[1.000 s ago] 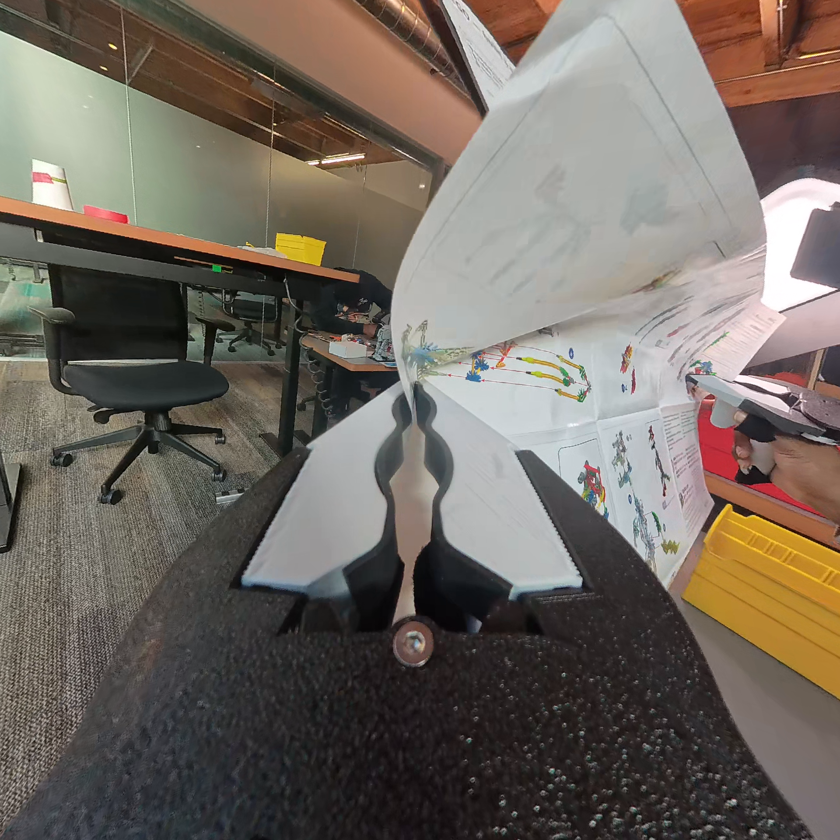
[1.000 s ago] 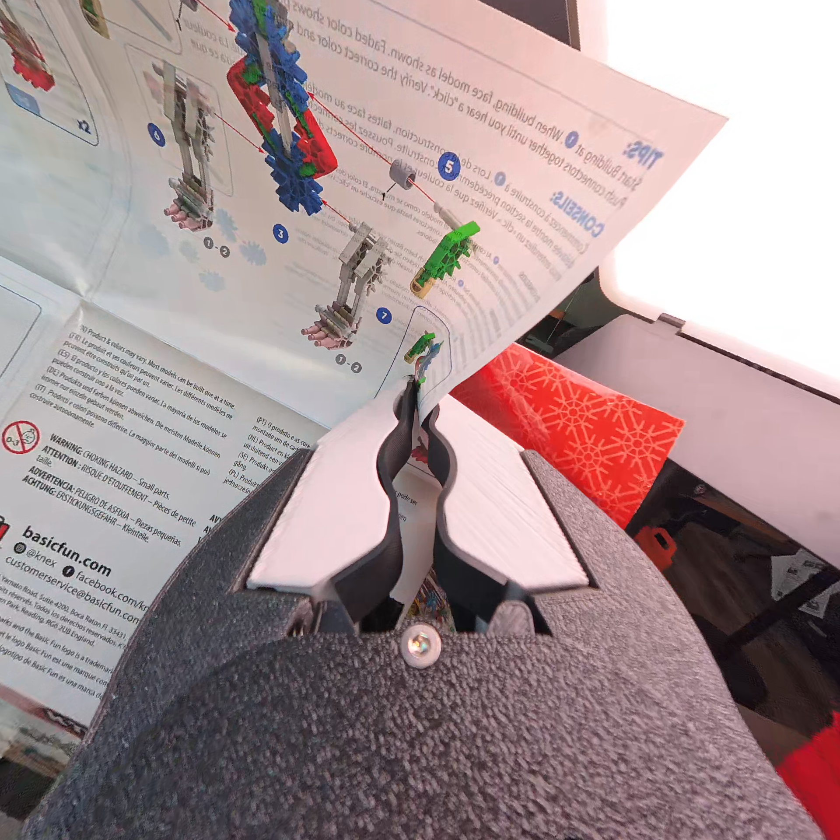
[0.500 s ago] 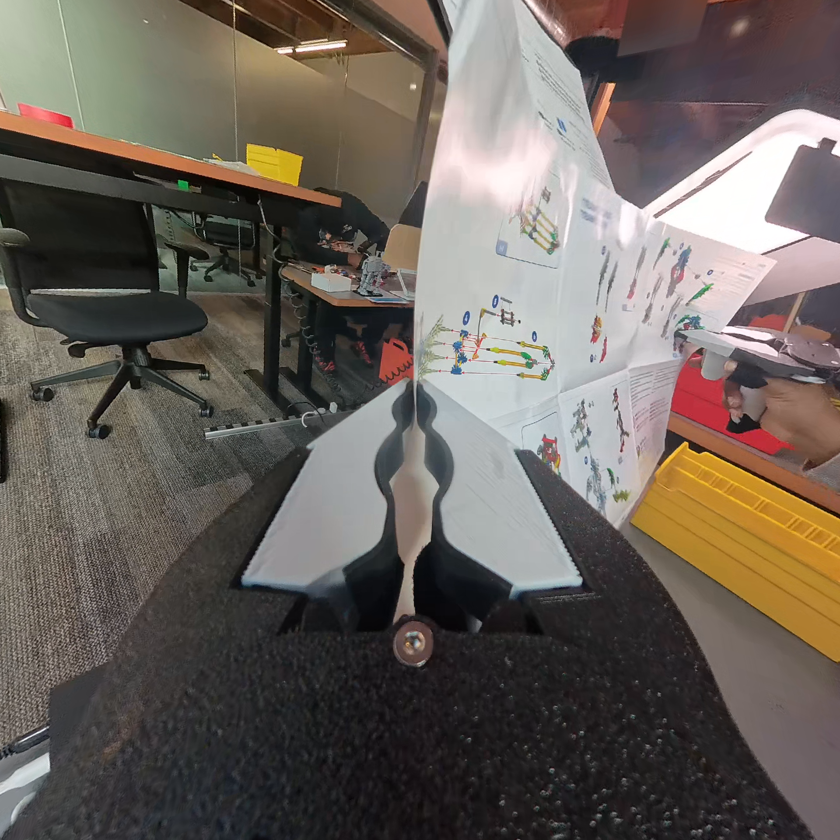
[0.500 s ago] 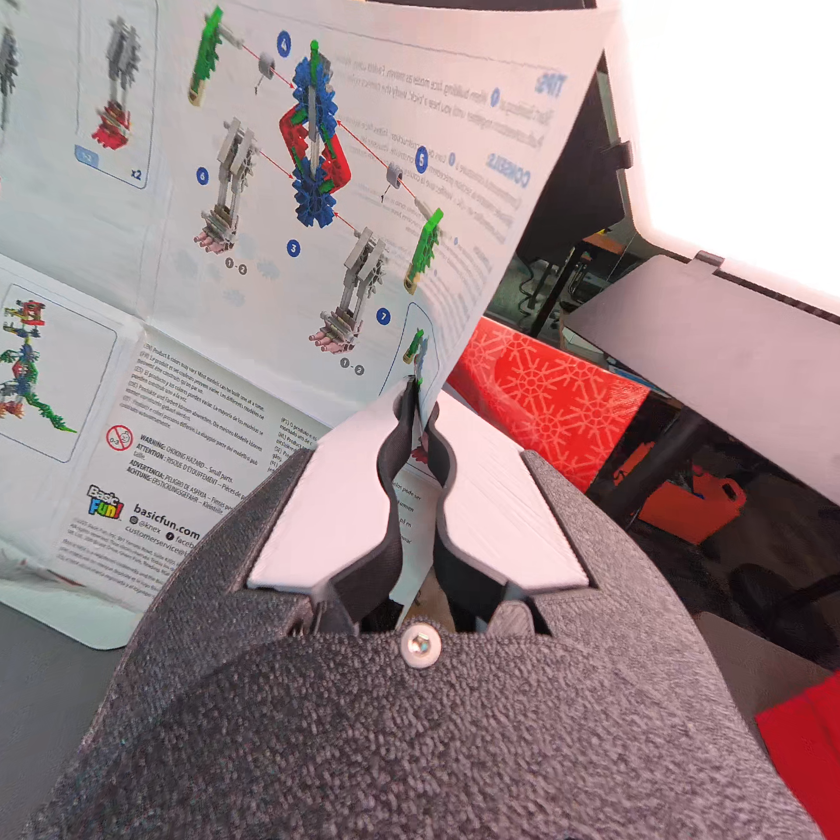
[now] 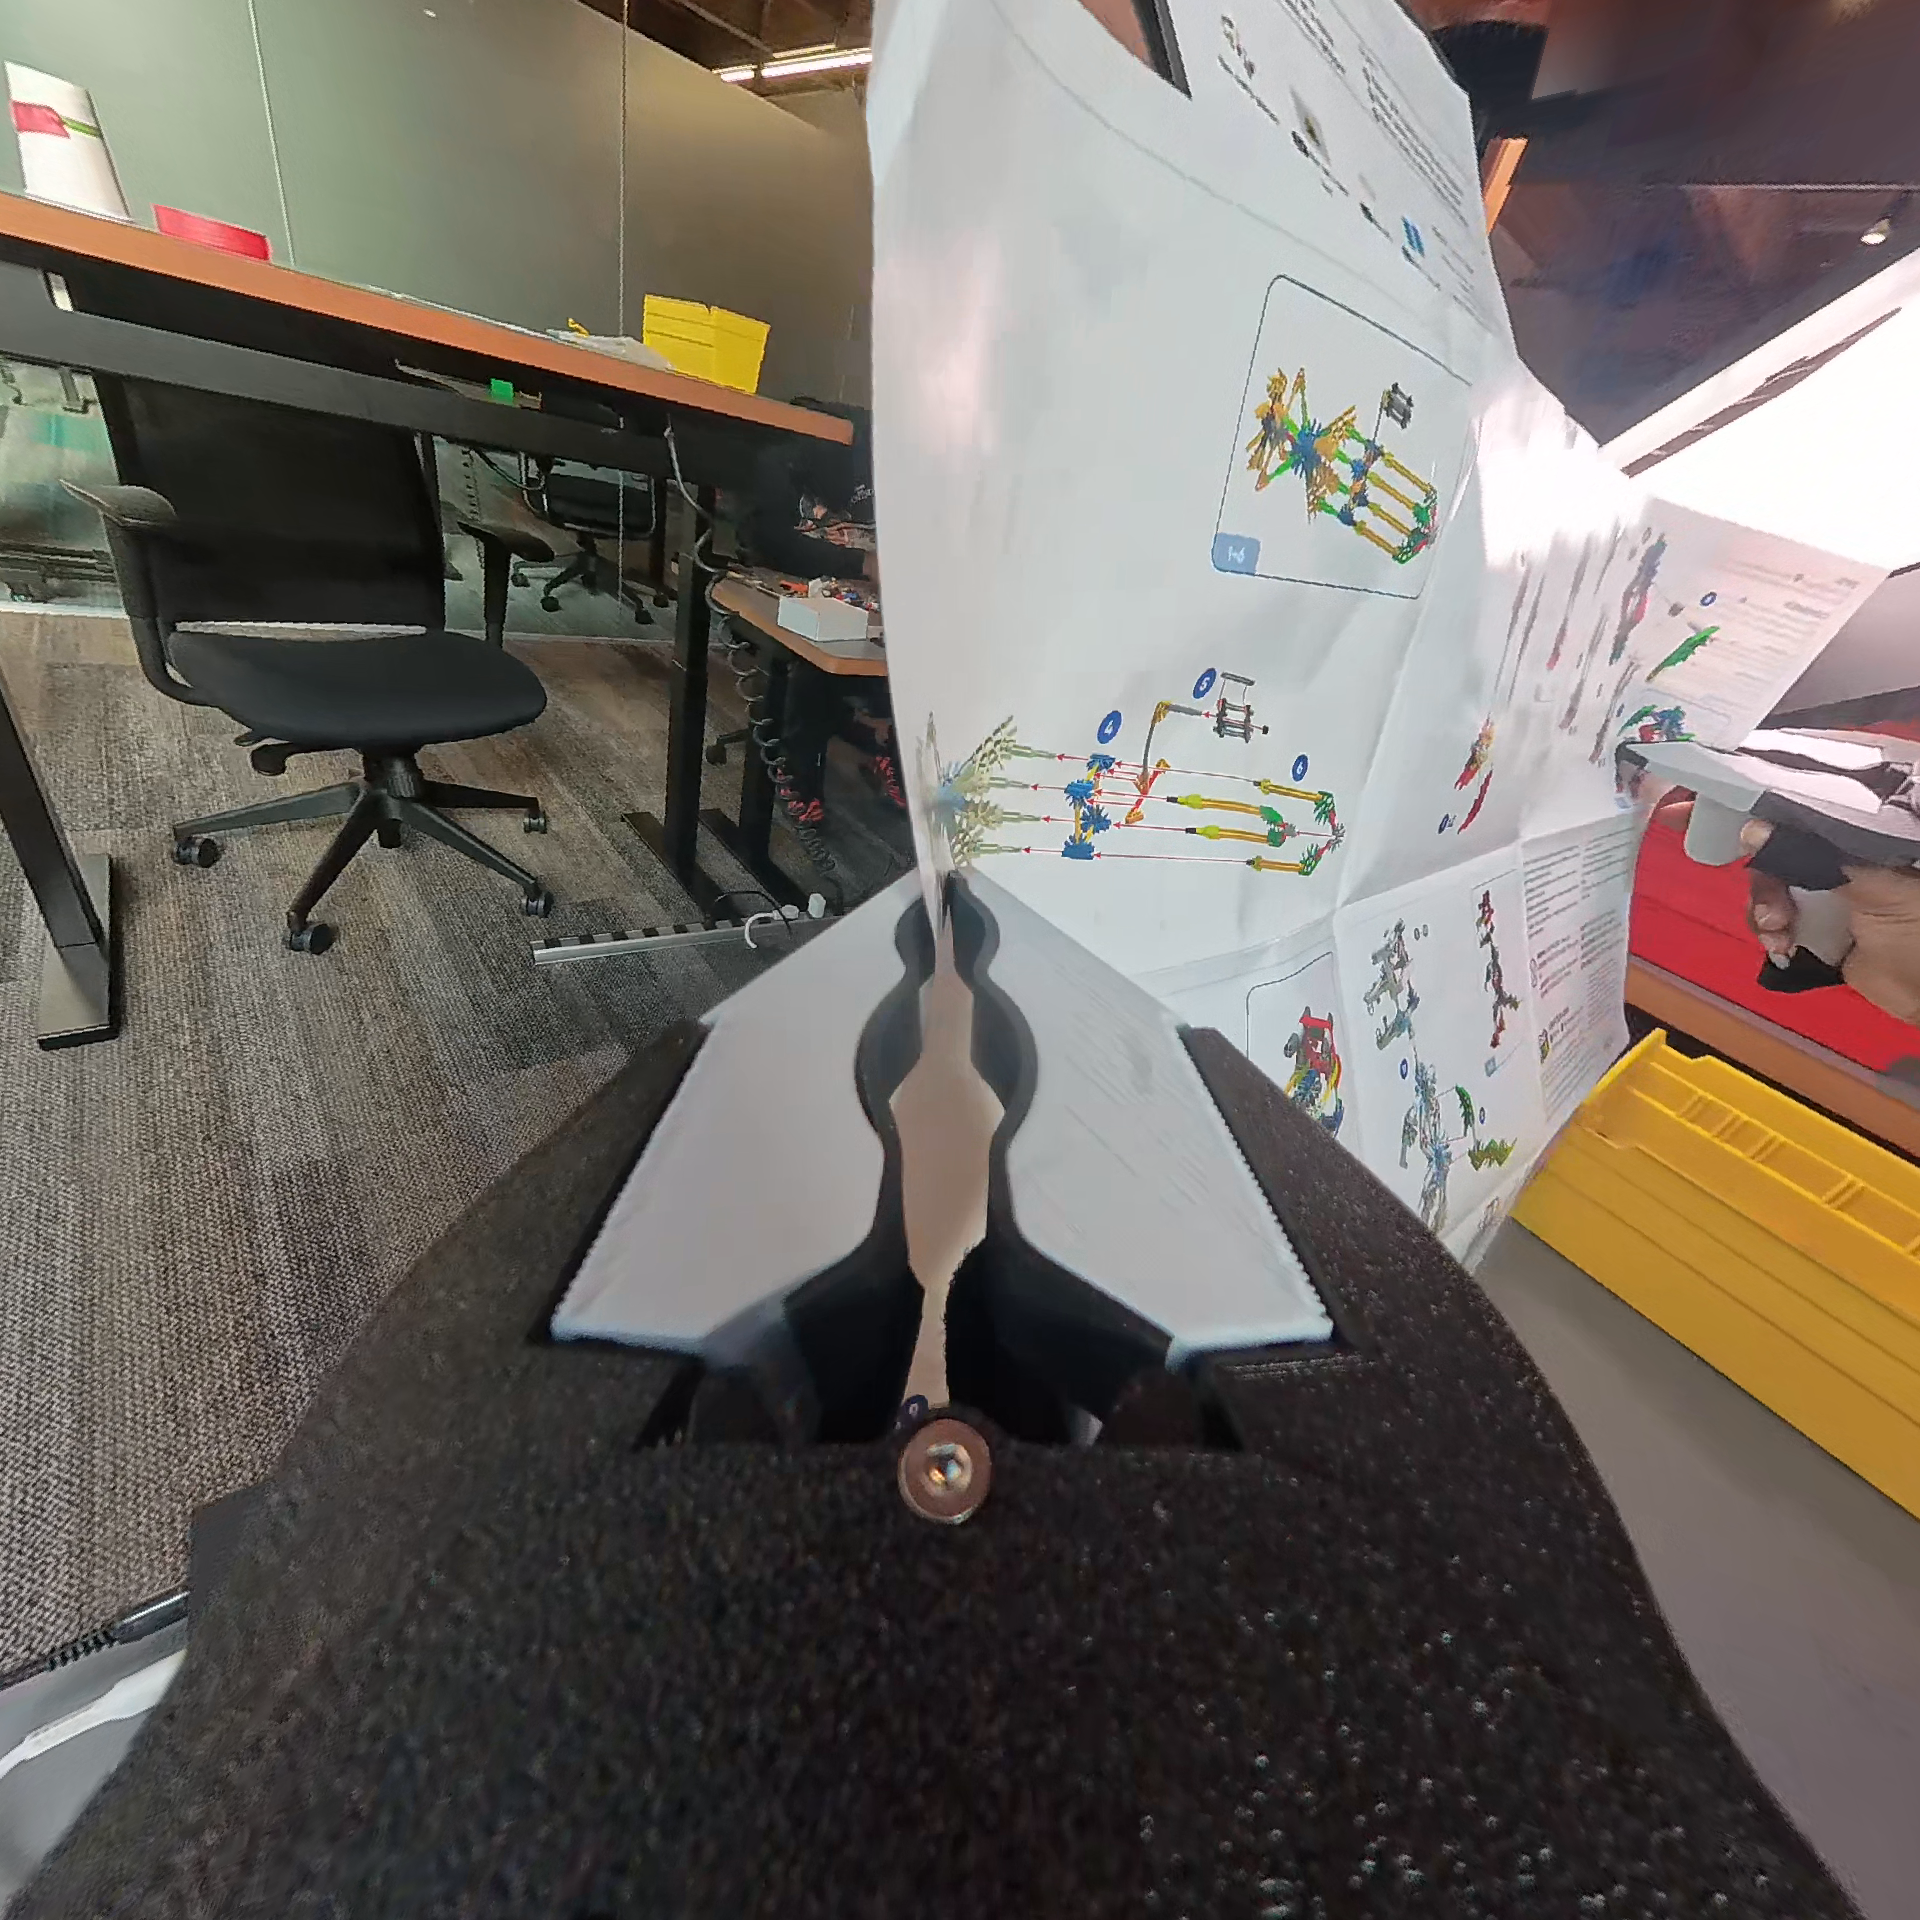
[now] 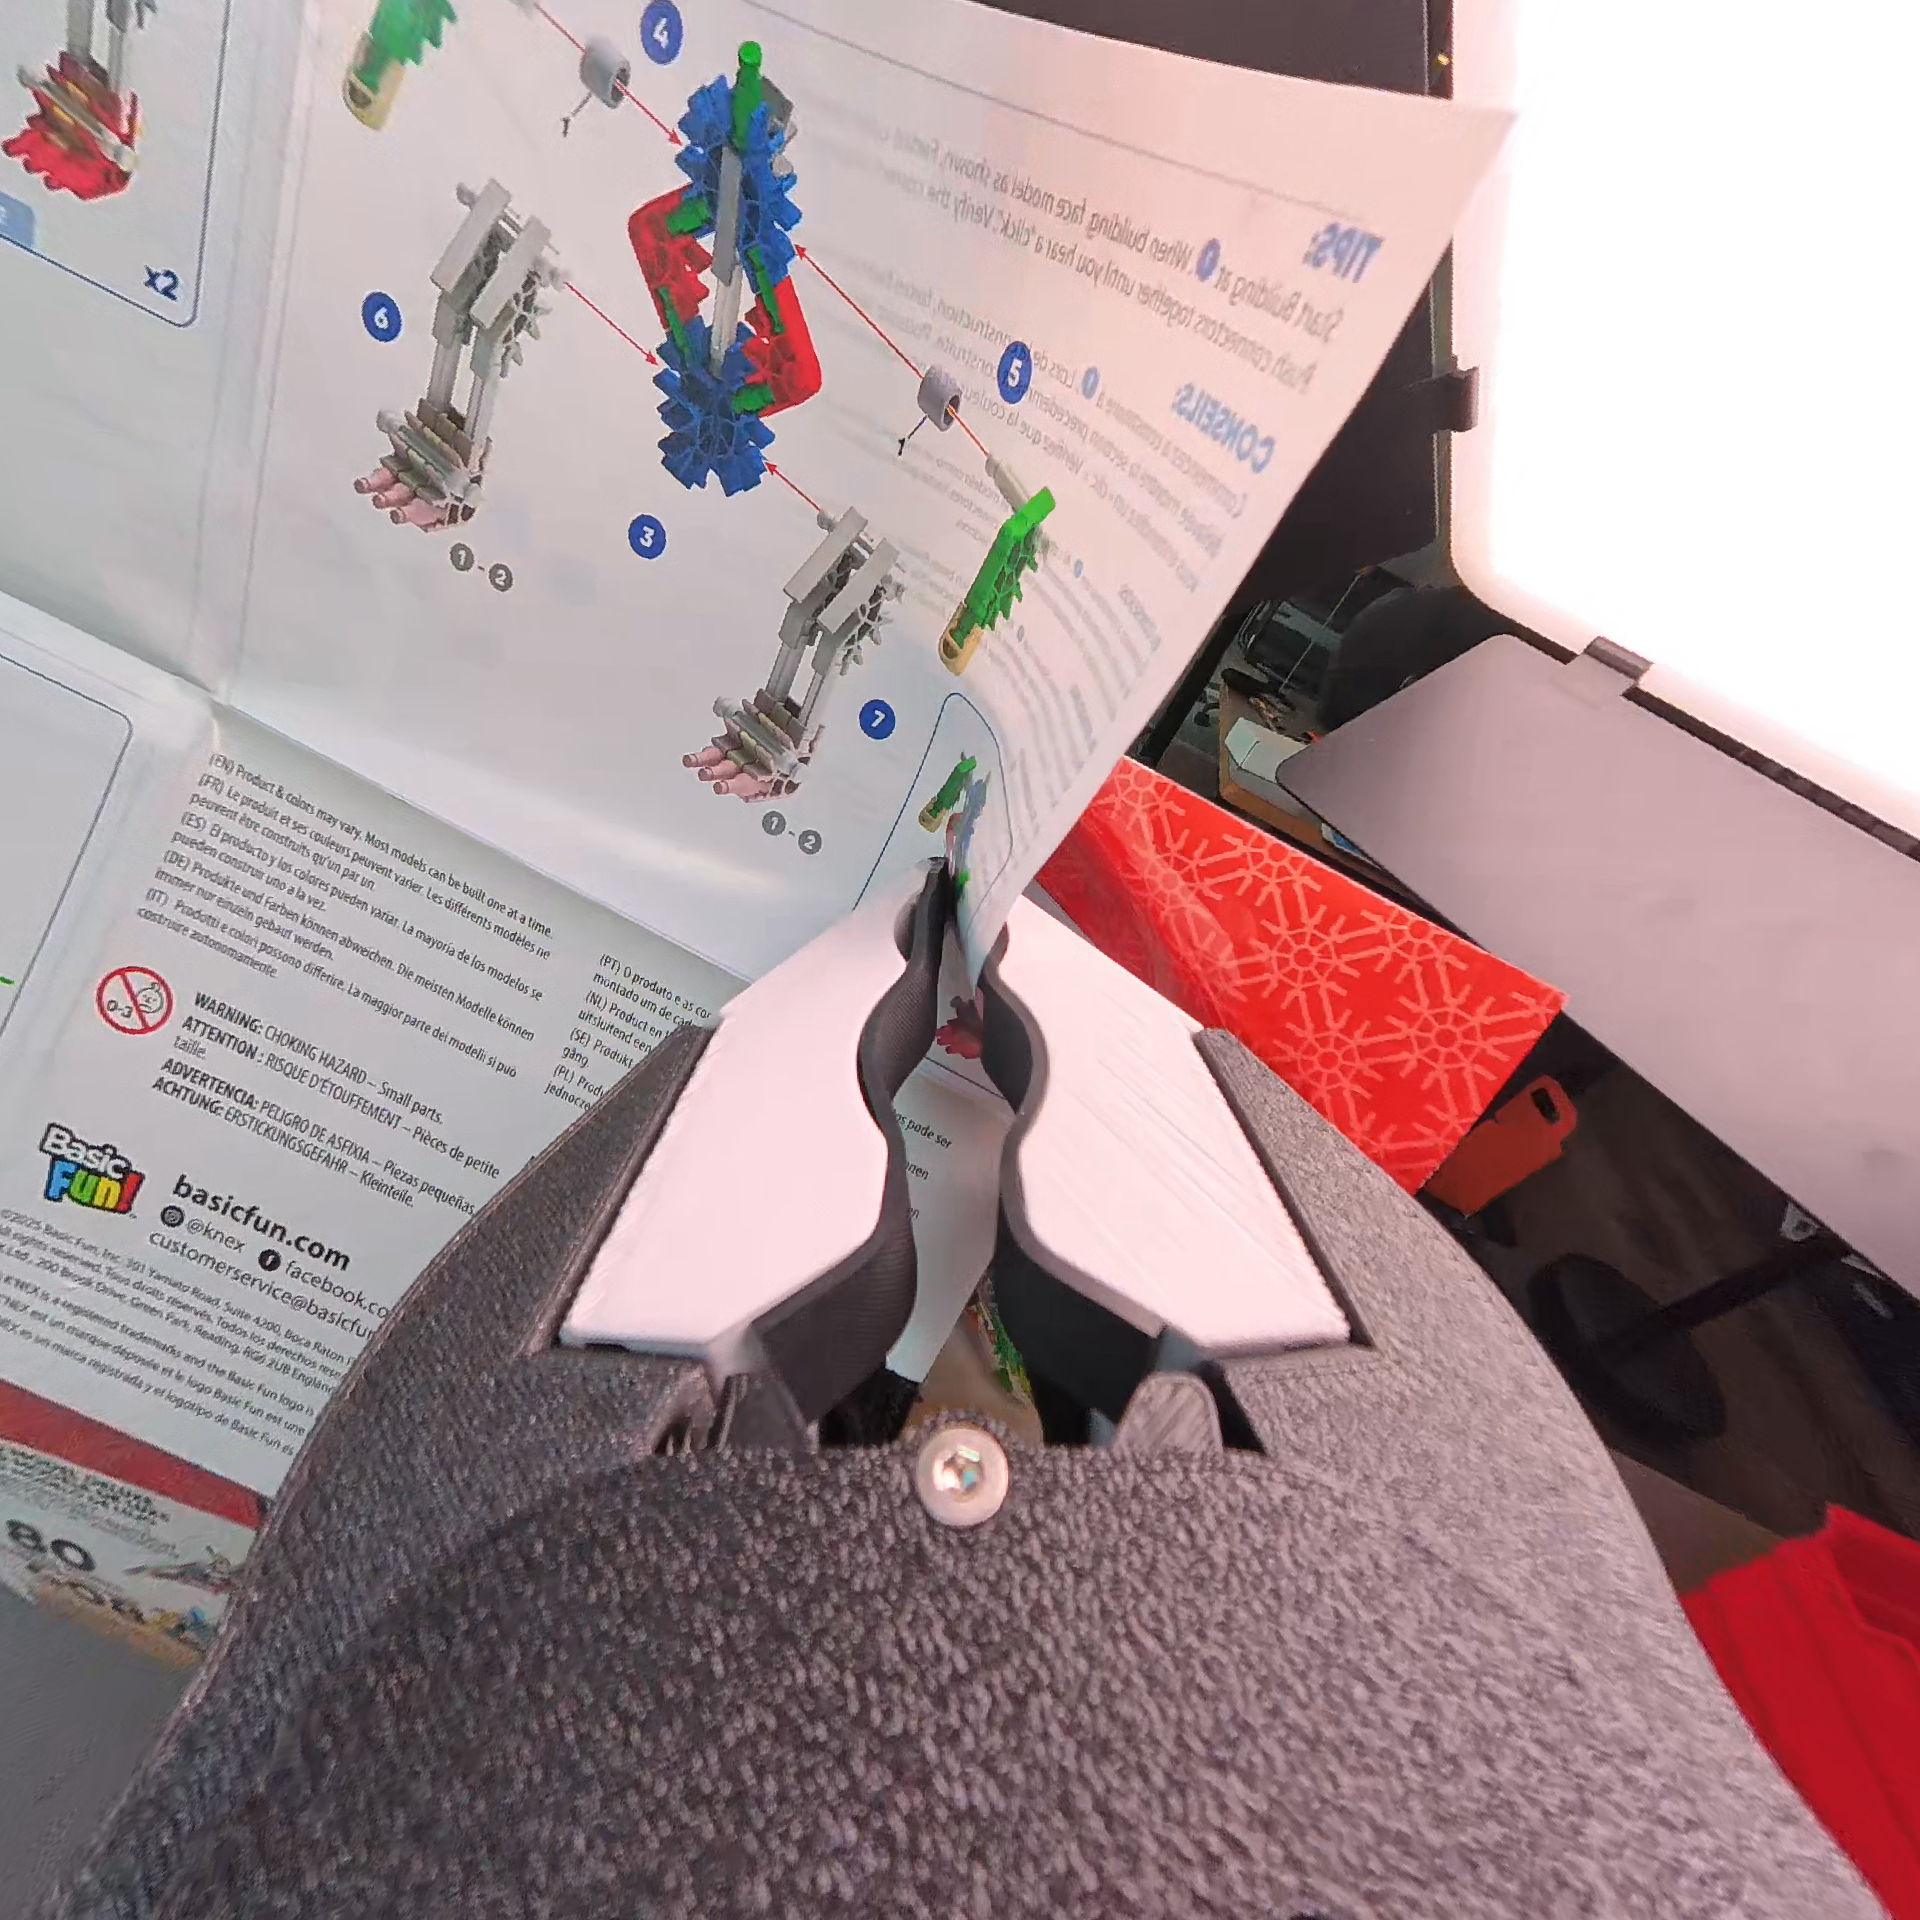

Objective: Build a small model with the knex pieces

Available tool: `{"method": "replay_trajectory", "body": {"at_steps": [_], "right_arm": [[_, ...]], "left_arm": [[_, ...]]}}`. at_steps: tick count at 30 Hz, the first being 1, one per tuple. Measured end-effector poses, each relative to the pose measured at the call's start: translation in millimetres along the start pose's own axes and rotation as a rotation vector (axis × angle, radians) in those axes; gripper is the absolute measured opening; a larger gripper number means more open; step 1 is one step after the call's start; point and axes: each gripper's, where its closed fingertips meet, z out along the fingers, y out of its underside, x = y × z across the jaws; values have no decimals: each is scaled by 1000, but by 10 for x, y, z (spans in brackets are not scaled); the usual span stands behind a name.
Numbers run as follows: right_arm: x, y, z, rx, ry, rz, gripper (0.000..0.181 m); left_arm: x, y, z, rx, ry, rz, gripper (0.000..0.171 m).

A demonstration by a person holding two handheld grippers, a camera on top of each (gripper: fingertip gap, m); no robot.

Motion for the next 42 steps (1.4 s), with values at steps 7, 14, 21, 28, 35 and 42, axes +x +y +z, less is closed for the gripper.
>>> {"method": "replay_trajectory", "body": {"at_steps": [7, 14, 21, 28, 35, 42], "right_arm": [[94, 160, -49, -23, 42, 13, 17], [84, 122, -202, -19, 36, 14, 30], [-27, 361, -188, -95, -59, 124, 60], [53, 587, -229, -96, -175, 221, 96], [-276, 691, -237, -60, -442, 391, 28], [-260, 189, -648, 92, -413, 236, 0]], "left_arm": [[-55, 2, -120, -31, 4, -12, 26], [117, 241, -264, -116, 130, 2, 46], [407, 509, -373, -191, 289, 39, 0], [421, 67, -454, -68, 218, 133, 0], [342, -195, -440, 21, 138, 161, 0], [432, -424, -628, 57, 127, 194, 0]]}}
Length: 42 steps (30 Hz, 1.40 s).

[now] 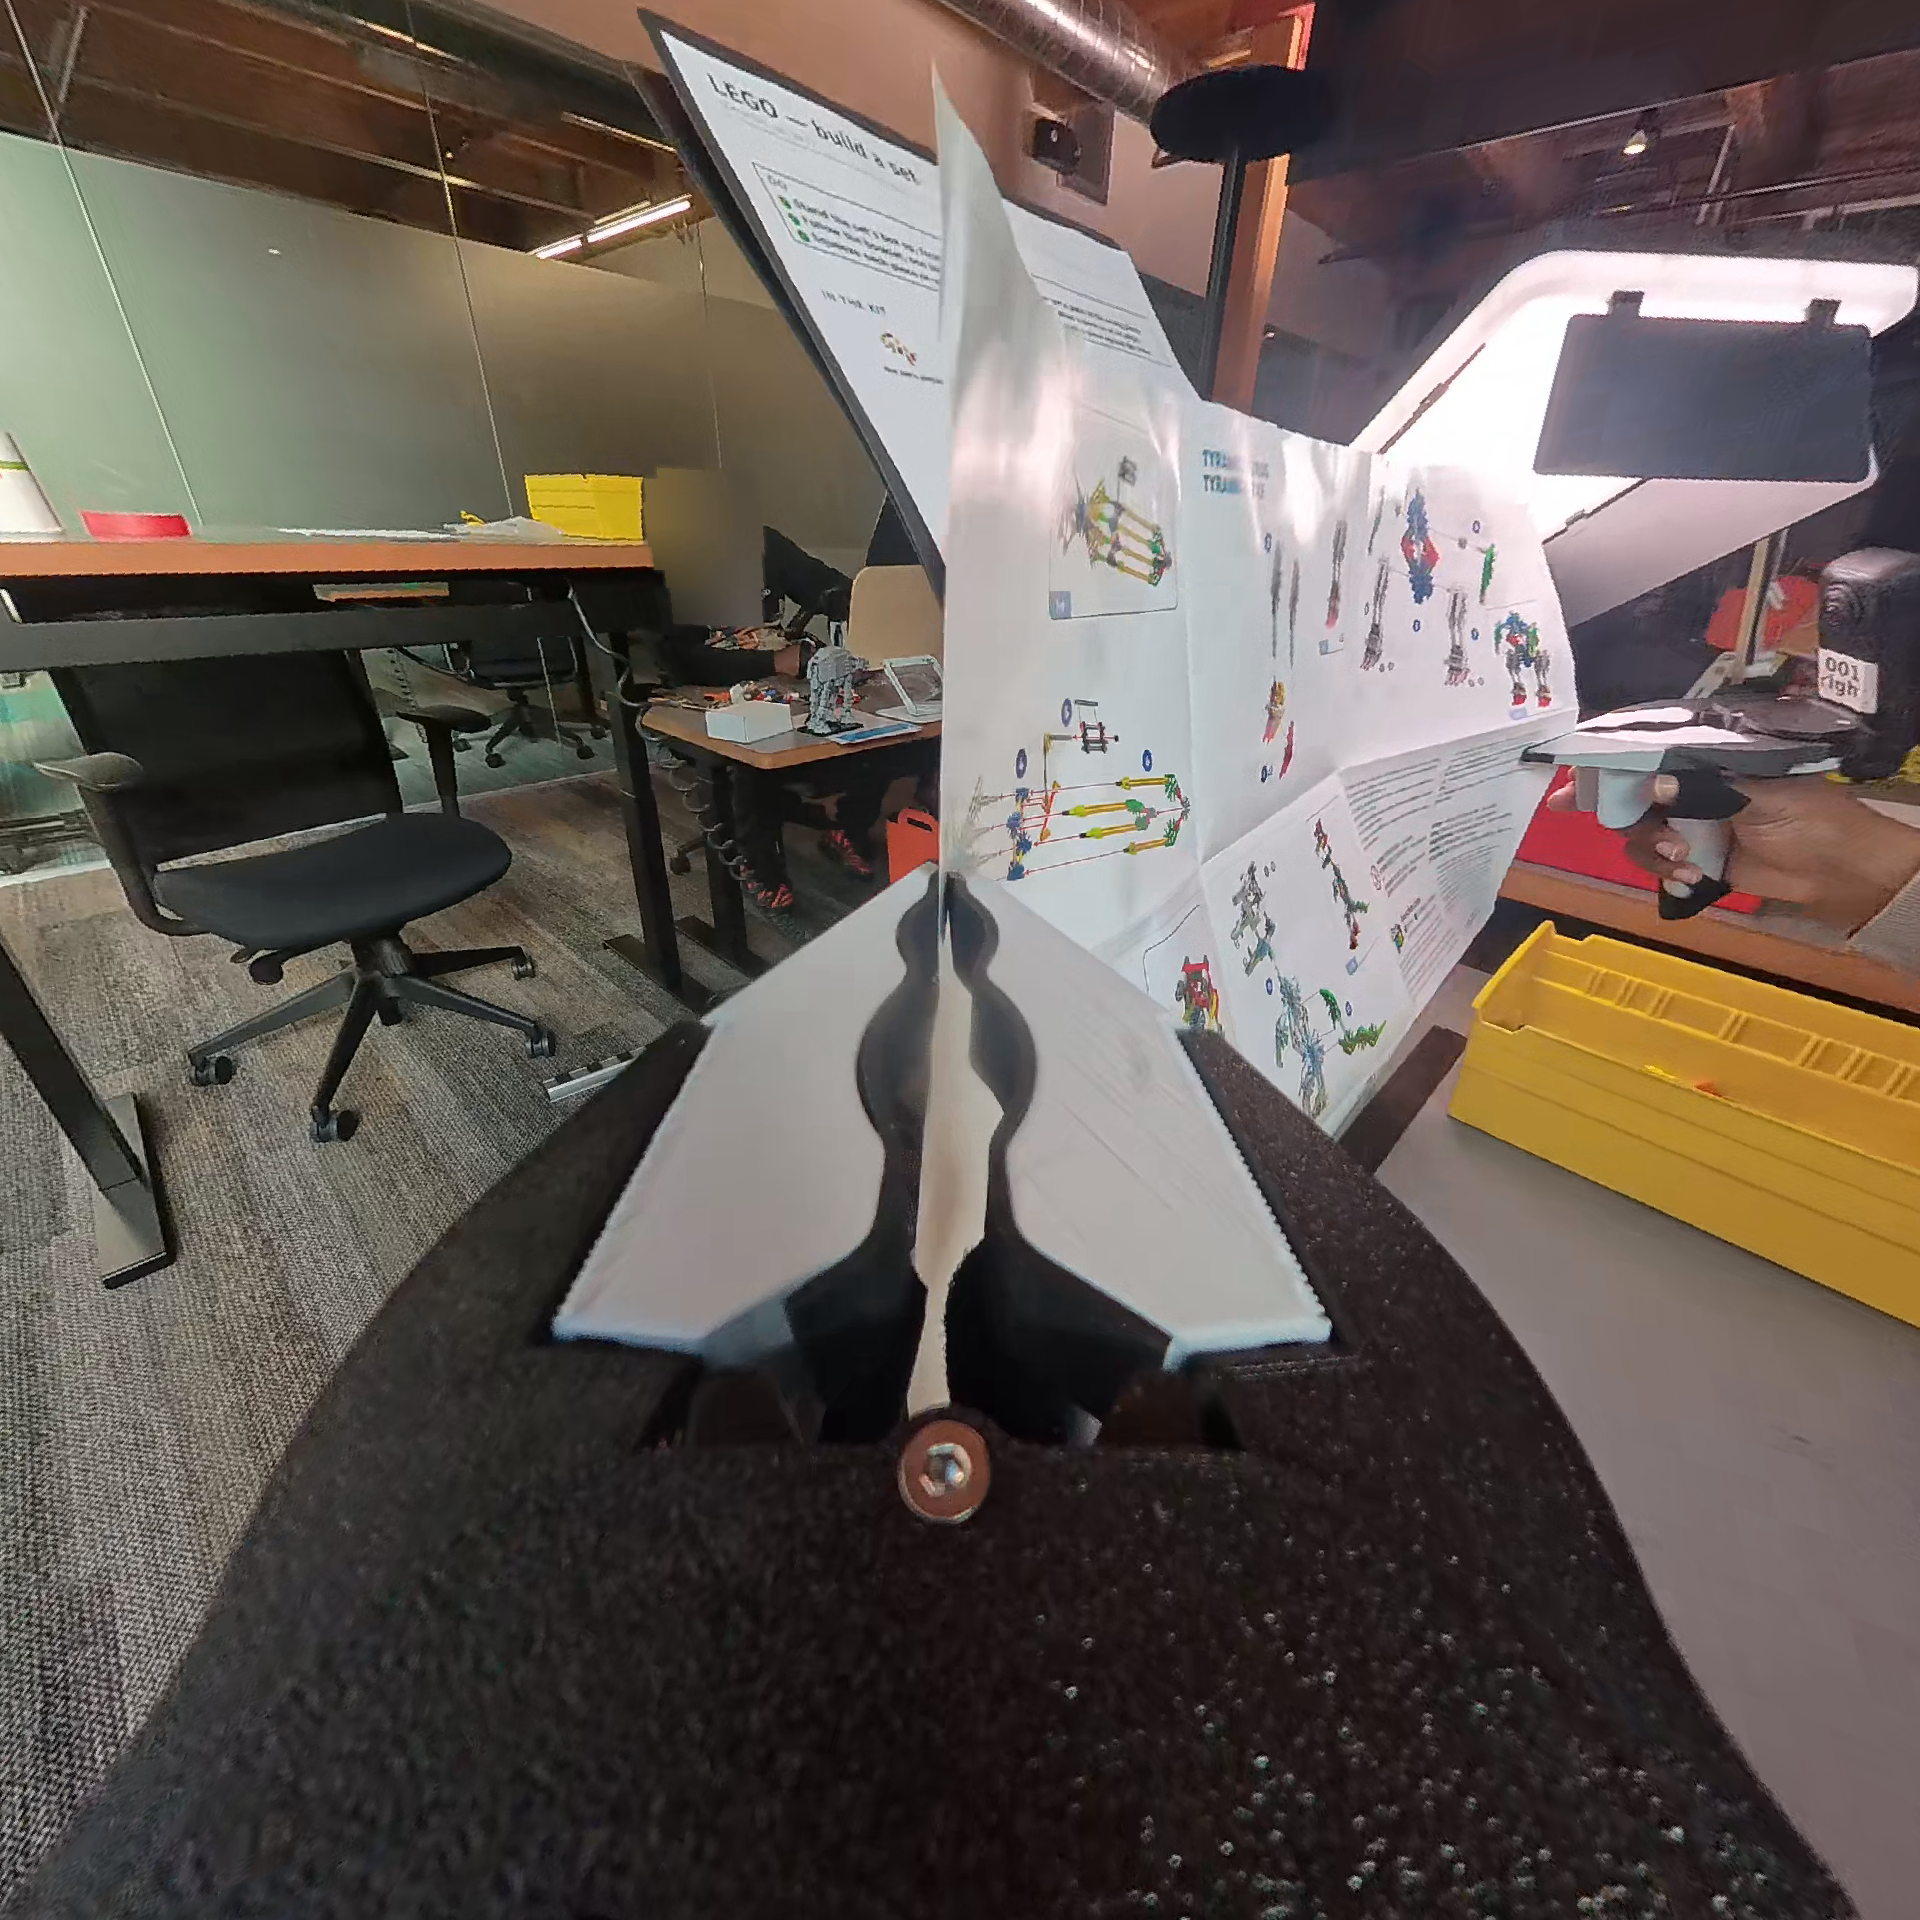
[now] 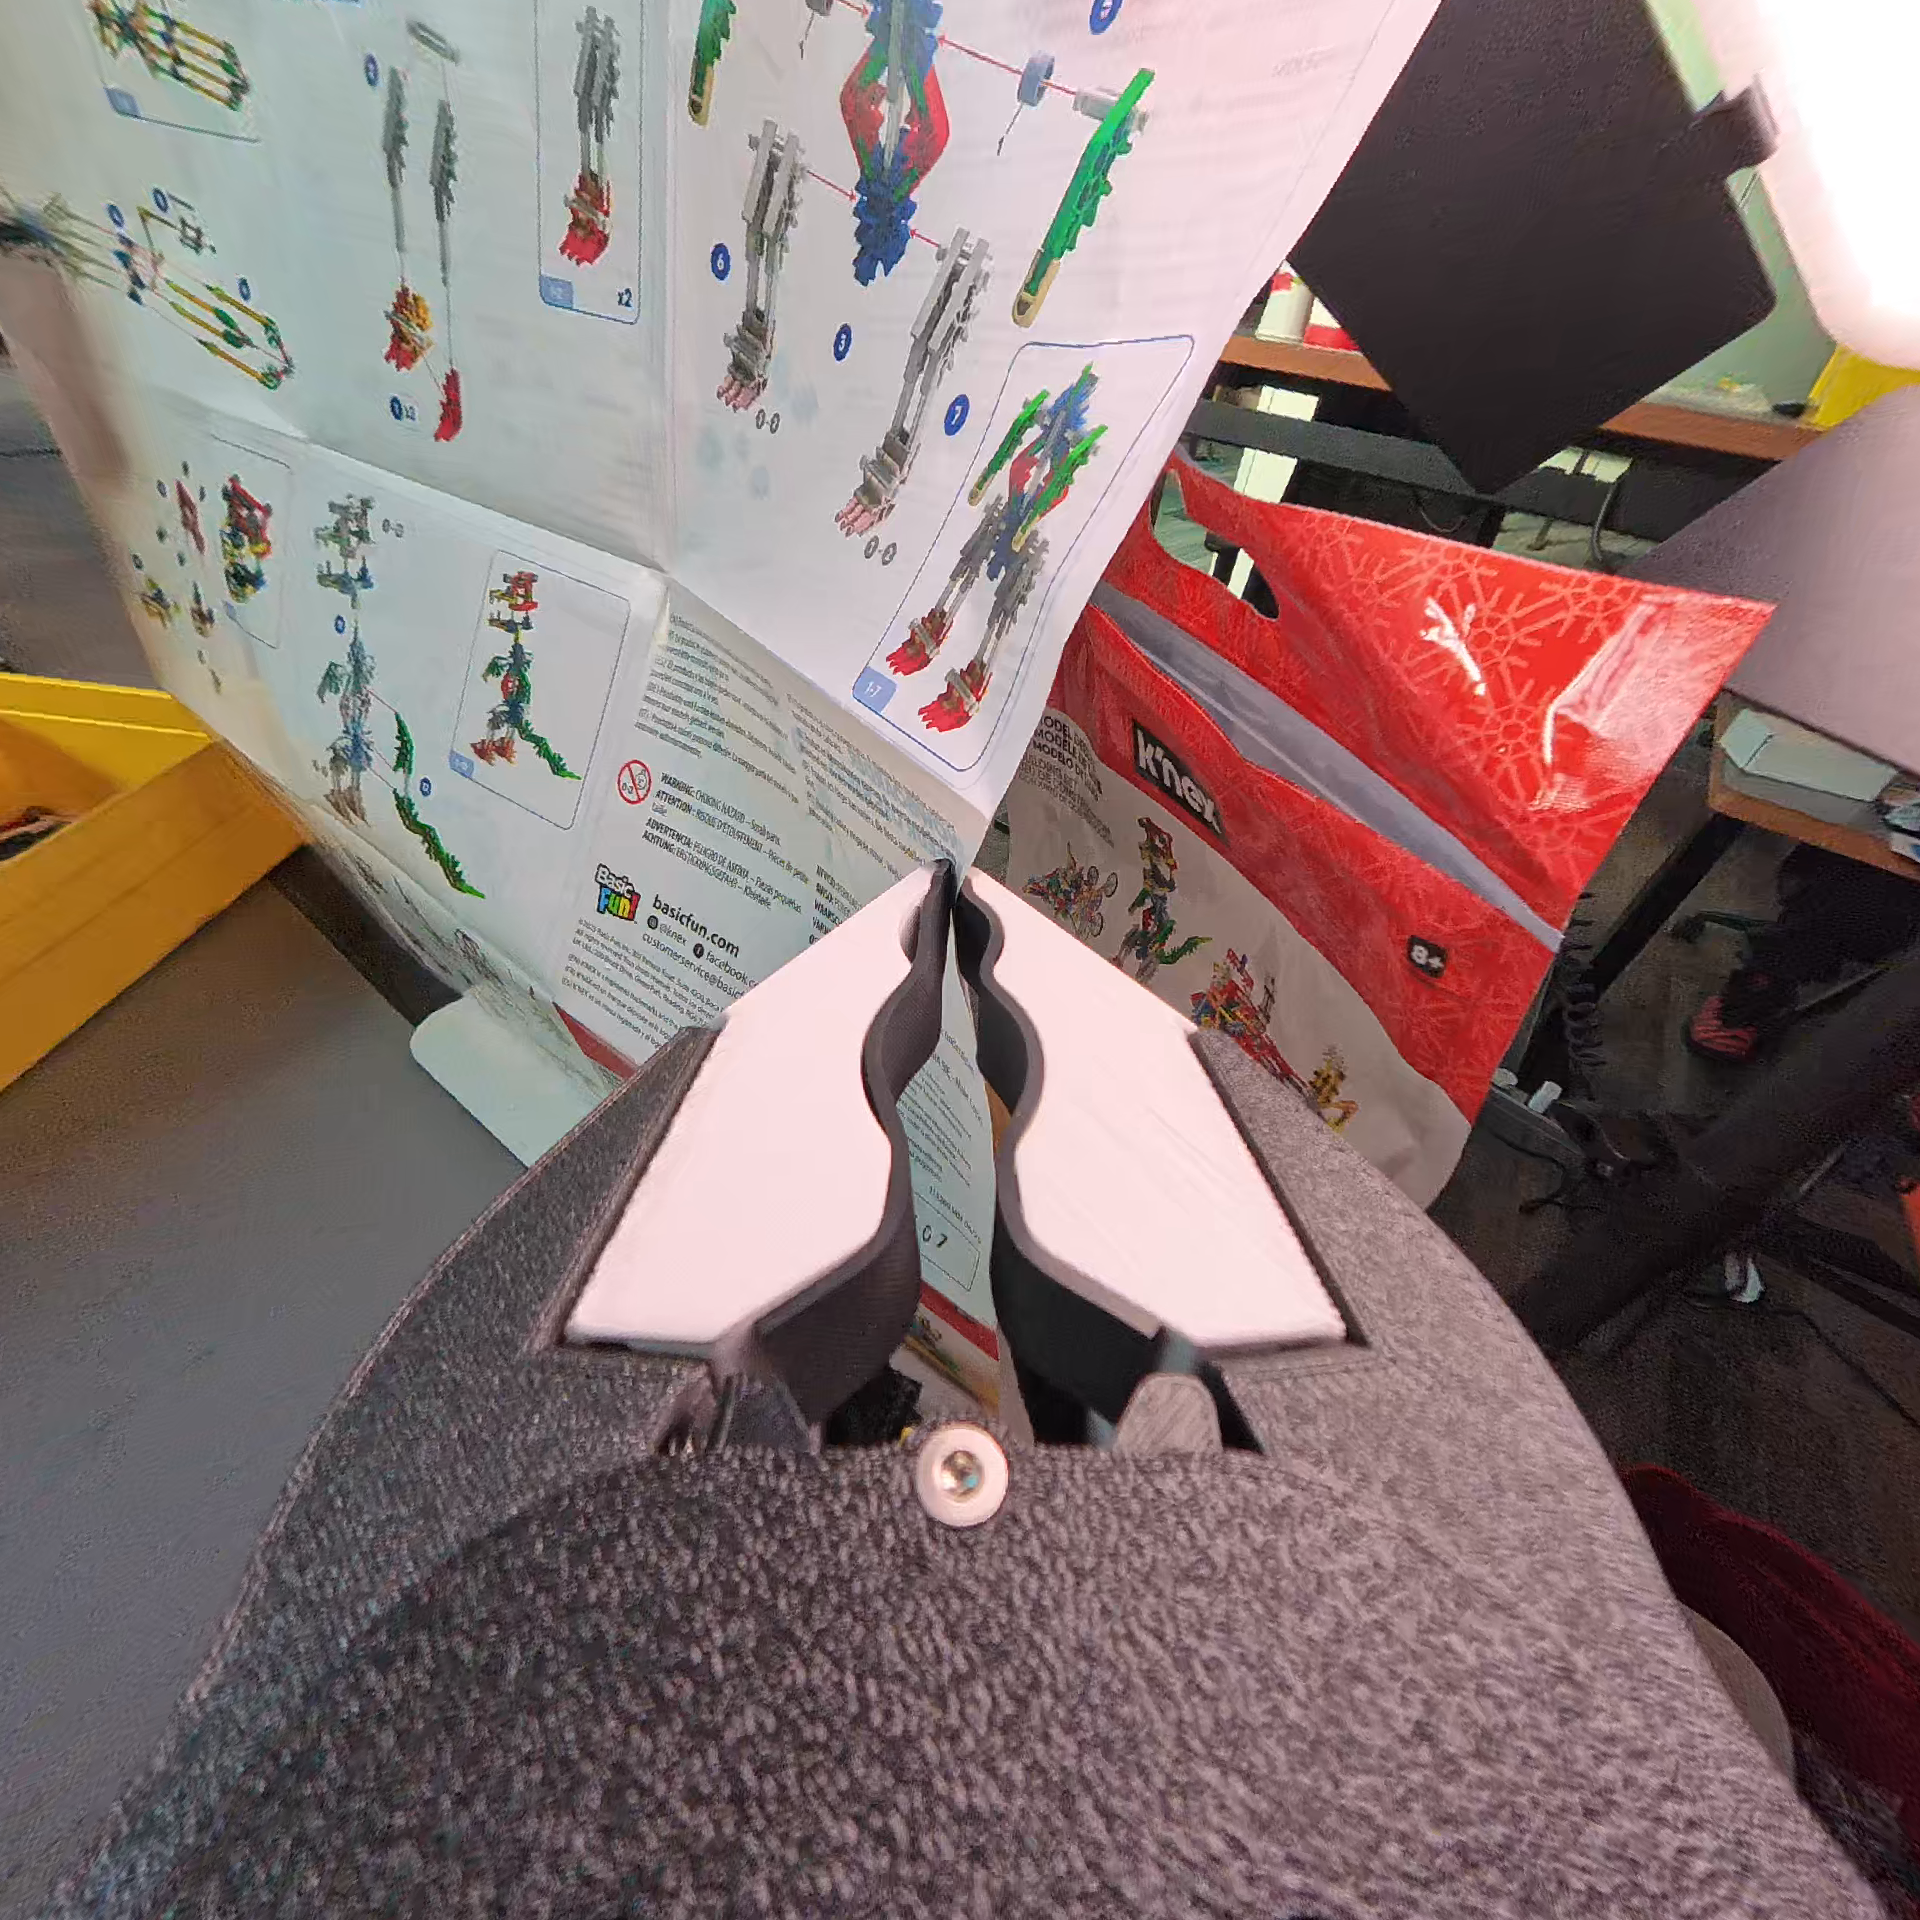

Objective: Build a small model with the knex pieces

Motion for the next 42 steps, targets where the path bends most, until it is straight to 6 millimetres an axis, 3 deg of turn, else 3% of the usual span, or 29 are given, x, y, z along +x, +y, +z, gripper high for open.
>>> {"method": "replay_trajectory", "body": {"at_steps": [4, 8, 12, 15, 19, 26, 36, 42], "right_arm": [[-17, -173, -151, -45, 110, -108, 0], [78, -179, -62, -125, 217, -76, 0], [87, -159, -6, -205, 258, 21, 0], [215, -35, 68, -270, 296, 48, 0], [370, 173, 289, -304, 314, 16, 0], [589, 339, 342, -197, 414, -146, 2], [561, 256, 307, -143, 465, -178, 2], [513, 238, 275, -130, 451, -150, 0]], "left_arm": [[64, -118, 15, 2, -32, 18, 0], [66, -116, 170, -8, -72, -38, 0], [-76, 0, 303, -139, -136, -138, 0], [-249, 82, 387, -208, -193, -100, 0], [-299, 104, 501, -165, -187, -47, 0], [-298, 337, 431, -81, -154, -8, 0], [-307, 394, 420, -61, -165, -43, 0], [-121, 589, 326, -114, -13, -185, 49]]}}
